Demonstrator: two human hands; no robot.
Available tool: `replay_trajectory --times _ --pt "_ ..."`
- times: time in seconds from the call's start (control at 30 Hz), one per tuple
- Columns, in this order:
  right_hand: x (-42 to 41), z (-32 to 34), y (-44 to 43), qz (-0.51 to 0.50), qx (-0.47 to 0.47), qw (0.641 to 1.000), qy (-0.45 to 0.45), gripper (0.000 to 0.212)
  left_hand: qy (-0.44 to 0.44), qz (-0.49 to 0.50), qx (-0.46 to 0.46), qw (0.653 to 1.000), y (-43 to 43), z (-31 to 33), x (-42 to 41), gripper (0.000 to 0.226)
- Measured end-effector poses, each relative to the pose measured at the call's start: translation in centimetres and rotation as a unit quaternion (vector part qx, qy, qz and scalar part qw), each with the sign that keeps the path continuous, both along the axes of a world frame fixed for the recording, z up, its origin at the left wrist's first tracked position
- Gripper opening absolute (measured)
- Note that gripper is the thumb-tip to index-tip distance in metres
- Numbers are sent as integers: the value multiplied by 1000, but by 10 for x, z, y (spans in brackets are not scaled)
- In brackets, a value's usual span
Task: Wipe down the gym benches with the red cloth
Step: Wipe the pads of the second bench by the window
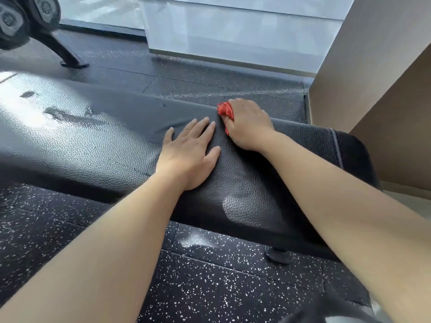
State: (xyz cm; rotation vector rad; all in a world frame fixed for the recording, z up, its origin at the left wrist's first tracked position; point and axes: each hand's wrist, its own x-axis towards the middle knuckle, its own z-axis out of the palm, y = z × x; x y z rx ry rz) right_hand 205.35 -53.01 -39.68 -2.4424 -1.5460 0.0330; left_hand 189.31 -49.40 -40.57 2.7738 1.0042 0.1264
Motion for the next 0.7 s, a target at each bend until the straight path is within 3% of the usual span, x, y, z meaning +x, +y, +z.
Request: replay_trajectory --times 0.1,0.23,0.53,0.7 --pt "4 1 4 4 7 1000 15 36 2 1 0 1000 0 1 0 58" --pt "-1 0 -22 54 3 999 6 49 -1 3 2 1000 1 1 0 57" --pt "-84 4 -176 71 -5 997 5 58 -13 -23 20 999 -16 -2 -21 57" --pt "-88 0 -176 57 -6 998 -7 58 -31 -34 38 998 -24 -6 -33 58"
